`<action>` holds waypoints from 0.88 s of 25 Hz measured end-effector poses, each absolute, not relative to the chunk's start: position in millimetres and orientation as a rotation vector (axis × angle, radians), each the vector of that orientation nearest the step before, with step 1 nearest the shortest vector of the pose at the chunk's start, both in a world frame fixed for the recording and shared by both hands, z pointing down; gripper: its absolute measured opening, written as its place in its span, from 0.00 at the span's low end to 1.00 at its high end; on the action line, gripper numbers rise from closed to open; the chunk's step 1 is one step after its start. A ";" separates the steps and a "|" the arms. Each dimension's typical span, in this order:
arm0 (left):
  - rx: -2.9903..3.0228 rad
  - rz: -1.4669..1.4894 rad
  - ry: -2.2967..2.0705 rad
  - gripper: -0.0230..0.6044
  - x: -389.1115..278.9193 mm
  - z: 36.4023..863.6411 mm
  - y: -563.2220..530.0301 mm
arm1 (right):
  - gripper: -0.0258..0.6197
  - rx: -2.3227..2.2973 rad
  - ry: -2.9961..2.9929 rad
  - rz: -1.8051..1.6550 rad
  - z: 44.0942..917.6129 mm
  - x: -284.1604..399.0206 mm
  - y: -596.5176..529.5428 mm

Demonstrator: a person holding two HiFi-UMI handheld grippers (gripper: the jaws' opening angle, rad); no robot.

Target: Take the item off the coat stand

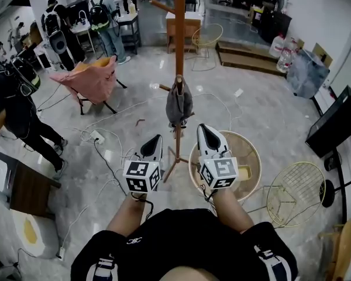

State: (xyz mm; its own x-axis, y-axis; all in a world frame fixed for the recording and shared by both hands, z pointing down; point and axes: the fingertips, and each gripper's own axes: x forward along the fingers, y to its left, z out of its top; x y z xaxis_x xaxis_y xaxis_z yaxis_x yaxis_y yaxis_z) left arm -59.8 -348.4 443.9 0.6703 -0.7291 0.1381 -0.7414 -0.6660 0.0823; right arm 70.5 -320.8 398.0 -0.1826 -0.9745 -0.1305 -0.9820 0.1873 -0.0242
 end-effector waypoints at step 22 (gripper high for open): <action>2.593 0.181 -1.431 0.06 -81.0 464.3 -408.2 | 0.68 -1.810 2.545 -0.048 437.9 74.8 -459.1</action>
State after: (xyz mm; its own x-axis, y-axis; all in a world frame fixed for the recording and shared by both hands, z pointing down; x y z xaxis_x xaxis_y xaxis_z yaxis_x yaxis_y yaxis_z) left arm -81.0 -408.2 464.3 0.5310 -0.8259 0.1896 -0.8471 -0.5232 0.0936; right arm 74.8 -459.1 437.9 -0.3282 -0.9446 0.0027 -0.9440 0.3279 -0.0355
